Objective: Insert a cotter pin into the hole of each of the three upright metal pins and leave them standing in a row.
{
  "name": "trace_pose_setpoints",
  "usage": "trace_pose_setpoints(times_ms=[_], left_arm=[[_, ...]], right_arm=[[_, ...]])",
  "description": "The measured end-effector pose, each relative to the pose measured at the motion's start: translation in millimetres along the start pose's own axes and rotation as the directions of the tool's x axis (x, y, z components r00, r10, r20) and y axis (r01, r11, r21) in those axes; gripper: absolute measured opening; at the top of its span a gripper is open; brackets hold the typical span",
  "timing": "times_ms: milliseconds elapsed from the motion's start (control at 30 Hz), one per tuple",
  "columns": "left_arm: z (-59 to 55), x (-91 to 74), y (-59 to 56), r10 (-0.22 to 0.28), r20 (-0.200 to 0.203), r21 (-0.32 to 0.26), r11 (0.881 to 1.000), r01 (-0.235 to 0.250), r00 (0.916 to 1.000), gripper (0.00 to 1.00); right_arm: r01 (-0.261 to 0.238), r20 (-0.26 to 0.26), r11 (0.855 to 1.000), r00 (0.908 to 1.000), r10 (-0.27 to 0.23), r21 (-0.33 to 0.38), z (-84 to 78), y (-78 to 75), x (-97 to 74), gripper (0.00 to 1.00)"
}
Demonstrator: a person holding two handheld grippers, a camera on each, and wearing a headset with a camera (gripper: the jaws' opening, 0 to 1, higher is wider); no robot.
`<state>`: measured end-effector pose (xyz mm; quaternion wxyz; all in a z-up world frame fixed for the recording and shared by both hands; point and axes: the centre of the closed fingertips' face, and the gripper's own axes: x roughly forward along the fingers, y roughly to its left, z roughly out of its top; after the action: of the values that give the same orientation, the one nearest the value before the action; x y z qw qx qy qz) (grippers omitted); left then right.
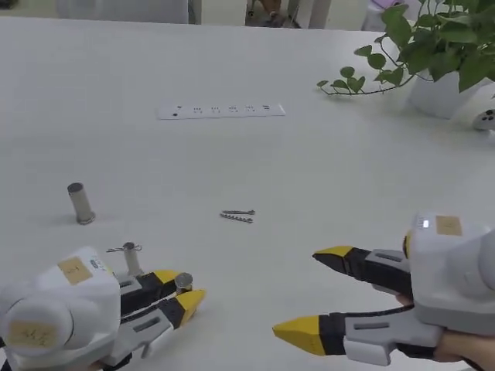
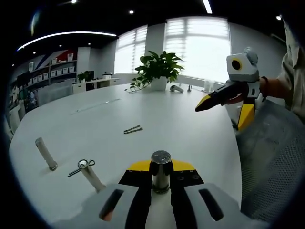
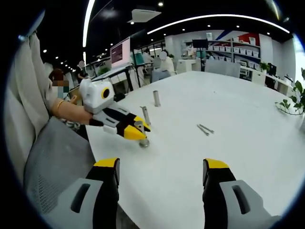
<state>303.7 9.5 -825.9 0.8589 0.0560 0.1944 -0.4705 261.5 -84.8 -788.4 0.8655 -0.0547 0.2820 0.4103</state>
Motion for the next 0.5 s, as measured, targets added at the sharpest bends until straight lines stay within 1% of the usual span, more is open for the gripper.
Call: trace_pose_setpoints(times_ms=[67, 100, 167, 233, 267, 333, 367, 433, 467, 500], left_arm=[[0.0, 3.7, 1.3, 0.017, 0.002, -0.031, 0.999, -0.017, 0.9999, 0.11], [0.2, 4.9, 1.0, 0.014, 0.006, -0.048, 0.999, -0.013, 0.9999, 0.11], [0.5, 6.9, 0.2, 0.020, 0.007, -0.028, 0.999, -0.020, 0.9998, 0.11], [-1.1, 8.9, 0.0, 0.022, -0.004, -0.015, 1.000, -0.022, 0.9997, 0.11], [-1.9, 9.9, 1.4, 0.036, -0.006, -0.011, 0.999, -0.036, 0.9993, 0.11], [-2.6, 10.2, 2.6, 0.045, -0.010, -0.014, 0.999, -0.045, 0.9989, 0.11], [-1.1, 10.8, 4.5, 0.059, -0.002, -0.006, 0.998, -0.059, 0.9983, 0.11], [-0.9, 12.2, 5.2, 0.070, -0.009, 0.005, 0.998, -0.070, 0.9975, 0.11], [-0.8, 12.7, 5.0, 0.070, -0.009, 0.003, 0.998, -0.070, 0.9975, 0.11], [0.1, 13.1, 6.3, 0.082, 0.000, -0.018, 0.996, -0.082, 0.9966, 0.11]], right_arm=[[0.002, 0.000, 1.000, 1.0000, -0.002, -0.003, -0.8, -0.9, -0.3, 0.72], [0.002, 0.001, 1.000, 1.0000, -0.002, -0.003, -0.9, -1.3, -0.4, 0.72], [0.004, 0.005, 1.000, 1.0000, -0.004, -0.002, -0.5, -2.2, -0.7, 0.72], [0.007, 0.009, 1.000, 0.9999, -0.007, -0.002, -0.3, -3.3, -0.8, 0.72], [0.007, 0.012, 1.000, 0.9999, -0.007, 0.000, -0.3, -3.7, -0.8, 0.72], [0.008, 0.014, 1.000, 0.9999, -0.008, 0.000, -0.7, -4.4, -0.4, 0.72], [0.009, 0.014, 1.000, 0.9999, -0.009, 0.000, -1.2, -4.8, -0.2, 0.72], [0.009, 0.016, 1.000, 0.9998, -0.009, 0.003, -1.8, -5.3, 0.2, 0.72], [0.009, 0.016, 1.000, 0.9998, -0.009, 0.004, -2.1, -5.4, 0.5, 0.72], [0.009, 0.017, 1.000, 0.9998, -0.009, 0.004, -2.5, -5.6, 0.8, 0.72]])
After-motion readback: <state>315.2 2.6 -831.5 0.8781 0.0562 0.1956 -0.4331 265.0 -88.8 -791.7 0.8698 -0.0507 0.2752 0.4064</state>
